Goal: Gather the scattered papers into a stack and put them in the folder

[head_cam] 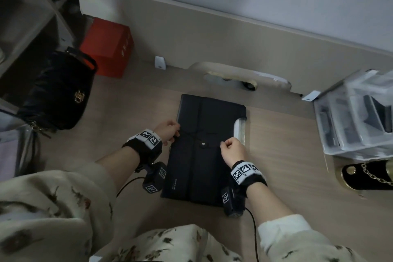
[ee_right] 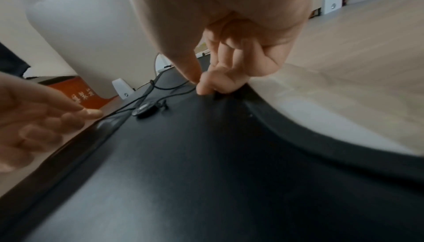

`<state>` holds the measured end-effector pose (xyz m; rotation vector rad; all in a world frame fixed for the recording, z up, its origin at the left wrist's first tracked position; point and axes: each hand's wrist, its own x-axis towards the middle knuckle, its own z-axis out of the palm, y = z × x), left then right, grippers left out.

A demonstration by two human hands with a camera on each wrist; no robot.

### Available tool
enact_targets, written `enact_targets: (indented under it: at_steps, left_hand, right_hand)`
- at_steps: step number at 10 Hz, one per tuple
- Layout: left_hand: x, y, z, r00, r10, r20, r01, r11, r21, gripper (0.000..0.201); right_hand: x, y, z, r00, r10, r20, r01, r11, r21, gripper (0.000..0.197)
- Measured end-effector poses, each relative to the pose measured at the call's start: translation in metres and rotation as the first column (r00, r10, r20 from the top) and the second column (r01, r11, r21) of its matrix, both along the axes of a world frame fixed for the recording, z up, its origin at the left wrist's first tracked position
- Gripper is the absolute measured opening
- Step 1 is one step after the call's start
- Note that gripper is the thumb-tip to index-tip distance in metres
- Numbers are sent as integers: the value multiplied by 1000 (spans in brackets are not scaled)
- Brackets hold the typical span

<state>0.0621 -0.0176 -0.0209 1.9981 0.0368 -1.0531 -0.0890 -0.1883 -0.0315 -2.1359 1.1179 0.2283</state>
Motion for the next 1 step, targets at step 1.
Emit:
enact_targets:
  at_steps: [1]
  left_hand:
    - [-2, 3, 0, 999, 26, 40, -27, 999, 23, 11]
  right_hand:
    - [-7, -3, -1, 992, -113, 52, 112, 993, 27, 18]
